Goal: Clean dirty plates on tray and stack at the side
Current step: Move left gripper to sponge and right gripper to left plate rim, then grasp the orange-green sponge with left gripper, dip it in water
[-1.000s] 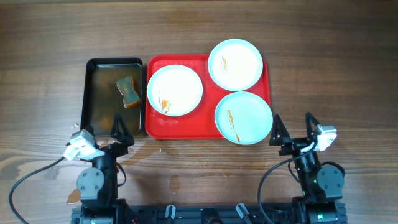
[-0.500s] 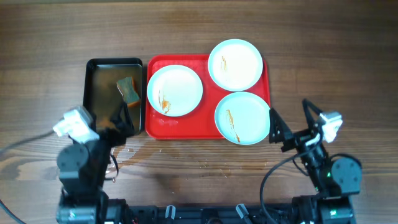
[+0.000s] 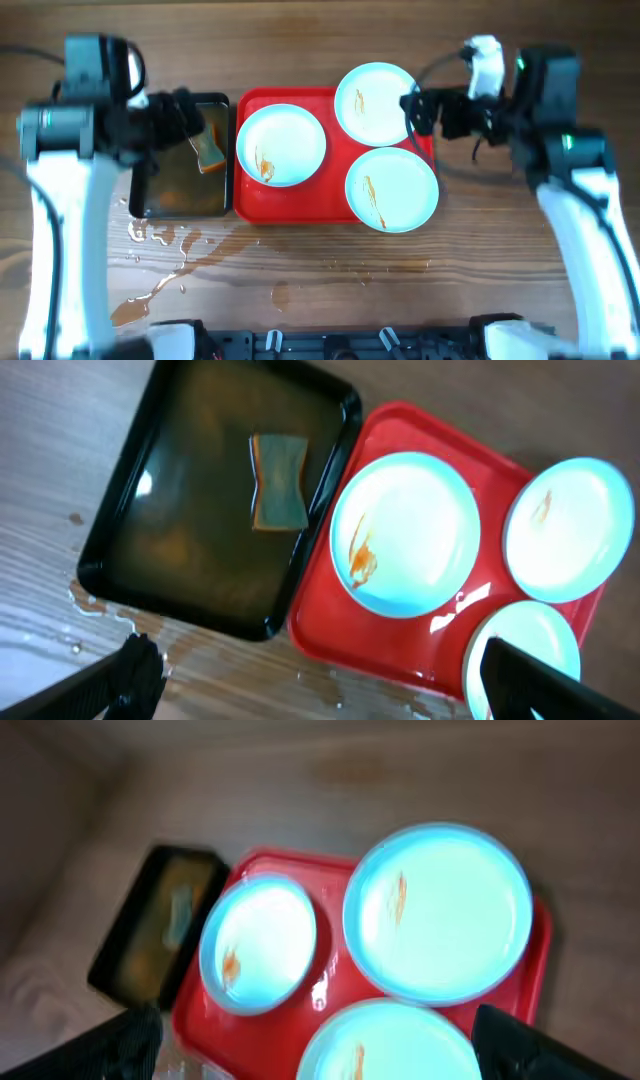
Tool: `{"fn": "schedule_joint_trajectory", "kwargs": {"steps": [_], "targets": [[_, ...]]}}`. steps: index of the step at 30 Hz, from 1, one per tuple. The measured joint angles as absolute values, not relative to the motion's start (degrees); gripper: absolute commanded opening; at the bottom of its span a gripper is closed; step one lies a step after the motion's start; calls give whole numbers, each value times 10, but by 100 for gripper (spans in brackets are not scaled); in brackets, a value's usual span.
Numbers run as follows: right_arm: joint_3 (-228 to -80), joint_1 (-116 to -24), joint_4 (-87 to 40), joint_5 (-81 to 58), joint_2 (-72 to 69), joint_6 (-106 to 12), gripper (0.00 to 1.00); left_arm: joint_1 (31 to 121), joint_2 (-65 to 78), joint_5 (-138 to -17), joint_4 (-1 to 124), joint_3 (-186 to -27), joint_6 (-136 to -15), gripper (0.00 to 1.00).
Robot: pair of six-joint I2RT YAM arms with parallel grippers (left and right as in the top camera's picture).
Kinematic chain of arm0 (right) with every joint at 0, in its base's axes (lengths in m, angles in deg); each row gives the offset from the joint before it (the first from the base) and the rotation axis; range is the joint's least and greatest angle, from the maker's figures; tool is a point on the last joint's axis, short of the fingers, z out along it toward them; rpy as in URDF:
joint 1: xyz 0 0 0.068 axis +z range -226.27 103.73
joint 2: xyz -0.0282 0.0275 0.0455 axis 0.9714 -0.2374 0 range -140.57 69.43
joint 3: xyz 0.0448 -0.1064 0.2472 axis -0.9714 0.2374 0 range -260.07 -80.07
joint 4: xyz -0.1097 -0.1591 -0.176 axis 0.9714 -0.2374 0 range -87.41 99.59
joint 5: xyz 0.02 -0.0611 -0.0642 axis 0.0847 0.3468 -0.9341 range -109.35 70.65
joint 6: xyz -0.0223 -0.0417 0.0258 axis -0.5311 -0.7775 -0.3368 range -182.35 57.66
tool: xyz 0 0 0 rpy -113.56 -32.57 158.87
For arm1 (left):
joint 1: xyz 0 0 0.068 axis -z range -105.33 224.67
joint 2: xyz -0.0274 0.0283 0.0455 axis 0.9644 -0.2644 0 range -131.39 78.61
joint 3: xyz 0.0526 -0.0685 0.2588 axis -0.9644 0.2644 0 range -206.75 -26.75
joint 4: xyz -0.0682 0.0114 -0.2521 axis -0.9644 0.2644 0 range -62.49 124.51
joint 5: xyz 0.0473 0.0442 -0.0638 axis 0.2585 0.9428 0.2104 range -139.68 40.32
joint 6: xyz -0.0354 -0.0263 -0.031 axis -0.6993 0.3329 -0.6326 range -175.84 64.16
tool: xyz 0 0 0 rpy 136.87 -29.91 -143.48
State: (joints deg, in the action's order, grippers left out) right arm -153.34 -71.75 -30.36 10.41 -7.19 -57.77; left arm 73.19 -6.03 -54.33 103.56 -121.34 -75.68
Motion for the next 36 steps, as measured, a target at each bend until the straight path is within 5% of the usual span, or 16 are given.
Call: {"fn": "schedule_joint_trajectory", "kwargs": {"steps": [2, 9, 13, 19, 22, 31, 36], "targets": [[-1621, -703, -367, 107, -156, -597, 100, 732, -107, -545, 1034, -1243, -754, 100], [-1651, -681, -183, 177, -273, -505, 91, 731, -188, -555, 1002, -1247, -754, 98], [-1652, -619, -188, 127, -315, -471, 88, 722, -216, -545, 1002, -1247, -765, 97], [-1653, -498, -229, -14, -393, -424, 68, 718, -274, -487, 995, -1247, -823, 79], [-1653, -478, -232, -55, -433, -398, 59, 718, -279, -474, 976, -1247, -840, 56], [-1653, -474, -223, -63, -509, -352, 53, 718, -279, -469, 967, -1247, -850, 66], [-1653, -465, -212, -60, -533, -314, 37, 718, -285, -465, 967, -1247, -852, 55]]}}
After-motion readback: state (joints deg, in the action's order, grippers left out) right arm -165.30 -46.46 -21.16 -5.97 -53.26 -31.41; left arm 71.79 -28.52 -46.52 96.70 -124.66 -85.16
